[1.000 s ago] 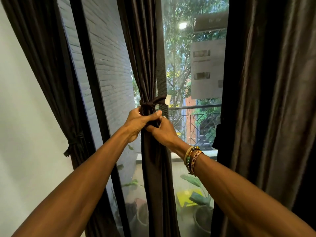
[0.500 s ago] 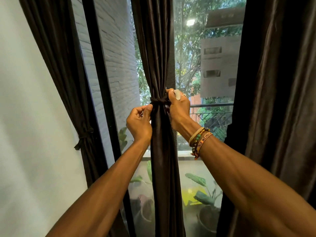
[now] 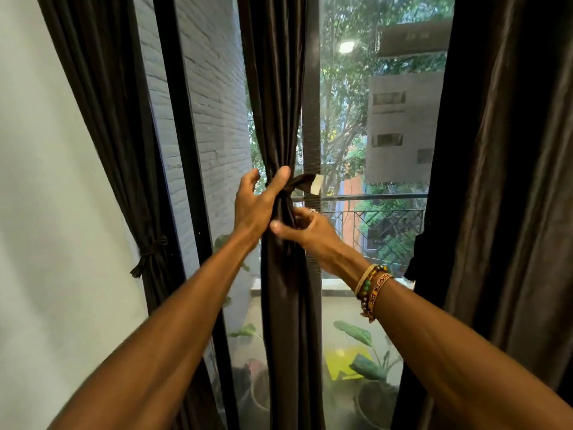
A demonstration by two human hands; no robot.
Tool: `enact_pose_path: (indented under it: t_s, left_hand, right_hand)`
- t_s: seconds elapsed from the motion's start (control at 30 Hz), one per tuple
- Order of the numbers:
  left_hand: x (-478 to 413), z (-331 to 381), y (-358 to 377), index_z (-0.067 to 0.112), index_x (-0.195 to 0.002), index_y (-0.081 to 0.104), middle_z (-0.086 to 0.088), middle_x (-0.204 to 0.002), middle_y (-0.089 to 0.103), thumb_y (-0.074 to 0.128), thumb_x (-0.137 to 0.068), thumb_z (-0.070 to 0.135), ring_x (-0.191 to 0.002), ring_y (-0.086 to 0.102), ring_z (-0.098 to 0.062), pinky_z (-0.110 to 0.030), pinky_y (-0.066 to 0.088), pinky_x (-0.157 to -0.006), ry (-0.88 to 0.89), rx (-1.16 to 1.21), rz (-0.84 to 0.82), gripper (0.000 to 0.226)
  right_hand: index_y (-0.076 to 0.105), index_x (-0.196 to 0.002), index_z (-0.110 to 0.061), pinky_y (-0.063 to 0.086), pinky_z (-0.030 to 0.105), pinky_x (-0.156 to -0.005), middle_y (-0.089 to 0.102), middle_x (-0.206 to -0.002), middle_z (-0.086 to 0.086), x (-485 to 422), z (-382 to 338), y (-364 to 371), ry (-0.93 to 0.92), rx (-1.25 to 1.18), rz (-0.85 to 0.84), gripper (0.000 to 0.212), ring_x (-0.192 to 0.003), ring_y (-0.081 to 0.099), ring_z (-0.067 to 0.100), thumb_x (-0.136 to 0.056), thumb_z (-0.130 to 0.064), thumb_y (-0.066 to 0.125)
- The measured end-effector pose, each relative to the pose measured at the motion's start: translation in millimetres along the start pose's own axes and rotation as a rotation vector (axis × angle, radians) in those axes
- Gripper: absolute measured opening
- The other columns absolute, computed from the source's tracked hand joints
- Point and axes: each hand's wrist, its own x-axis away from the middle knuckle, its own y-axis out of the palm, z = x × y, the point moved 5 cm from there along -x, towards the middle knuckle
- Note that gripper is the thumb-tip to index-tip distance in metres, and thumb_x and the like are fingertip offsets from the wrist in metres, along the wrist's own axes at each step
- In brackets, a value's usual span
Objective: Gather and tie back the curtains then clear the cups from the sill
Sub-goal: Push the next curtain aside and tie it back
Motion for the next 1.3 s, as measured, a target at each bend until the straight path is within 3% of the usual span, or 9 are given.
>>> enact_pose_path:
  t_s: [0.07, 0.2, 0.43, 0.57, 0.8, 0.93, 1.07, 1.2, 1.3]
  left_hand:
    - [-18, 30, 12, 0.021, -0.116, 0.056, 0.004, -0.113, 0.065, 0.079, -0.059, 0.071, -0.102, 0.064, -0.014, -0.034, 0.054, -0.089, 0.035, -0.206, -0.102, 0.08]
    - [-45, 47, 30, 0.012, -0.092, 0.065, -0.004, -0.09, 0.068, 0.078, -0.077, 0.048, -0.086, 0.067, -0.023, -0.04, 0.058, -0.076, 0.03, -0.398, 0.012, 0.041]
    - [-49, 21, 38, 0.013, -0.112, 0.065, -0.005, -0.108, 0.07, 0.07, -0.076, 0.059, -0.099, 0.066, -0.026, -0.044, 0.057, -0.085, -0.011, -0.21, 0.046, 0.059]
    - [-50, 19, 37, 0.015, -0.115, 0.064, -0.001, -0.109, 0.07, 0.071, -0.08, 0.055, -0.1, 0.067, -0.021, -0.042, 0.056, -0.089, -0.012, -0.156, 0.013, 0.054]
    - [-26, 20, 30, 0.013, -0.125, 0.055, -0.001, -0.118, 0.067, 0.077, -0.073, 0.061, -0.107, 0.064, -0.019, -0.041, 0.053, -0.095, -0.065, -0.066, -0.049, 0.073]
    - [1, 32, 23, 0.013, -0.153, 0.02, -0.01, -0.155, 0.036, 0.06, -0.09, 0.057, -0.14, 0.038, -0.027, -0.039, 0.034, -0.114, 0.127, -0.218, -0.018, 0.087]
    - [6, 45, 23, 0.021, -0.157, -0.009, -0.01, -0.164, 0.01, 0.058, -0.094, 0.049, -0.146, 0.025, -0.029, -0.042, 0.029, -0.113, 0.332, -0.427, -0.082, 0.096]
    - [-3, 53, 28, 0.019, -0.157, -0.008, -0.009, -0.165, -0.005, 0.052, -0.097, 0.048, -0.152, 0.006, -0.029, -0.048, 0.013, -0.121, 0.373, -0.476, -0.101, 0.09]
    - [1, 53, 33, 0.014, -0.158, 0.005, -0.011, -0.165, -0.001, 0.046, -0.097, 0.055, -0.15, 0.009, -0.035, -0.057, 0.017, -0.118, 0.497, -0.545, -0.055, 0.085]
  right_hand:
    - [0.07, -0.106, -0.007, 0.059, 0.048, -0.085, 0.076, -0.099, 0.009, -2, 12, -4, -0.013, 0.144, 0.066, 0.024, -0.09, 0.074, 0.025, -0.084, -0.012, 0.078]
    - [0.069, -0.106, -0.014, 0.059, 0.046, -0.085, 0.074, -0.098, 0.0, -8, 20, -7, -0.012, 0.304, 0.149, 0.015, -0.09, 0.072, 0.019, -0.093, -0.021, 0.068]
    - [0.058, -0.118, -0.012, 0.054, 0.039, -0.087, 0.067, -0.114, 0.004, -12, 24, -7, 0.022, 0.441, 0.062, 0.026, -0.103, 0.063, 0.022, -0.099, -0.031, 0.057]
    - [0.048, -0.132, -0.025, 0.052, 0.046, -0.097, 0.063, -0.126, -0.003, -11, 32, 2, 0.073, 0.407, -0.033, 0.055, -0.114, 0.06, 0.02, -0.089, -0.057, 0.056]
    - [0.046, -0.125, -0.02, 0.047, 0.047, -0.101, 0.058, -0.124, 0.001, -1, 20, 10, 0.081, 0.525, -0.001, 0.041, -0.115, 0.055, 0.023, -0.097, -0.048, 0.053]
    - [0.048, -0.126, -0.017, 0.047, 0.055, -0.095, 0.055, -0.12, 0.004, -2, 3, 12, -0.058, 0.894, 0.1, 0.052, -0.112, 0.056, 0.03, -0.09, -0.054, 0.056]
    - [0.048, -0.129, -0.012, 0.043, 0.051, -0.091, 0.056, -0.123, 0.013, 4, -40, 6, -0.222, 1.261, 0.26, 0.055, -0.112, 0.052, 0.037, -0.09, -0.049, 0.055]
    - [0.031, -0.149, -0.007, 0.022, 0.061, -0.112, 0.036, -0.151, 0.02, 23, -79, -5, -0.268, 1.615, 0.367, 0.08, -0.139, 0.031, 0.041, -0.091, -0.059, 0.05]
    - [0.031, -0.151, -0.01, 0.006, 0.067, -0.116, 0.019, -0.161, 0.02, 43, -105, -21, -0.348, 1.799, 0.434, 0.083, -0.149, 0.013, 0.043, -0.091, -0.064, 0.048]
